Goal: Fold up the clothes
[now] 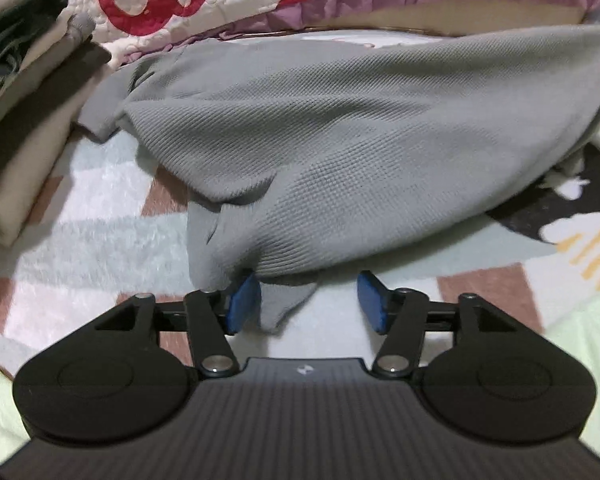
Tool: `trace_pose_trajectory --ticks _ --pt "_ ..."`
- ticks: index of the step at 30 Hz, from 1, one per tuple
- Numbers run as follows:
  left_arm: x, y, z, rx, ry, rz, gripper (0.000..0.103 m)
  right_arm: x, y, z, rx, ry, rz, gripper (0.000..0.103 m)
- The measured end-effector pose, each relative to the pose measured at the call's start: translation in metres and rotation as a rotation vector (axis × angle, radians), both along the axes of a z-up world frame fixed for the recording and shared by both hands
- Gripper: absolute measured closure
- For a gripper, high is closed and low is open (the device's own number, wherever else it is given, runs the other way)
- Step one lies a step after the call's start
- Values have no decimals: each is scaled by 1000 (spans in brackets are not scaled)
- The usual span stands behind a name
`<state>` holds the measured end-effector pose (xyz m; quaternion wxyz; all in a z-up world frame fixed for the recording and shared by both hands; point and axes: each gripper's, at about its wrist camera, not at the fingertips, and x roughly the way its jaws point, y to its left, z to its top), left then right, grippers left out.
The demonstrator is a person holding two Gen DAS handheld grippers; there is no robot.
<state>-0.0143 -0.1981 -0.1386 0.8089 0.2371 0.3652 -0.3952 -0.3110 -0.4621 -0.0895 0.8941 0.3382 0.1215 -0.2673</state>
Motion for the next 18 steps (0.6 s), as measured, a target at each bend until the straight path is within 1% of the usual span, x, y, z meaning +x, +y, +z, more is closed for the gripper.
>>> trace_pose_trajectory --ticks 1,3,4,5,7,8,9,10,11,12,13,15,16,17,18 --pt "1 -4 0 10 -27 -12 38 -1 -2 -3 10 2 0 99" --pt "5 -10 1 29 -68 -21 39 0 -6 -6 4 22 -5 99" --pt "8 -12 2 44 -82 -19 56 2 -8 -7 -8 42 -8 99" --pt "10 -14 5 59 -86 -22 99 5 -11 -10 -23 71 -11 99" --pt "15 -18 13 85 -77 -36 99 11 -18 -17 -35 122 -15 99" --pt "15 -18 21 80 -92 -41 99 15 -22 -22 -30 137 -19 99" --pt "16 -18 31 58 -113 -36 99 17 -26 -26 -27 152 -22 99" --pt "19 -15 42 19 -112 -21 99 20 -29 -31 -24 166 -24 99" --pt "27 -10 52 -43 -71 4 99 24 -33 -38 -11 179 -17 99" --pt "37 -5 60 -112 -7 35 99 28 -39 -48 15 186 5 96" --pt "49 0 64 -174 59 62 99 32 -42 -57 44 193 20 96" --pt "72 6 62 -256 158 117 99 37 -47 -77 94 221 11 96" --pt "84 8 61 -291 196 150 99 39 -50 -87 120 235 7 96" --pt "94 9 60 -323 215 184 99 40 -52 -94 146 234 -4 95" --pt "103 9 59 -345 216 209 99 38 -53 -97 171 209 -20 94"
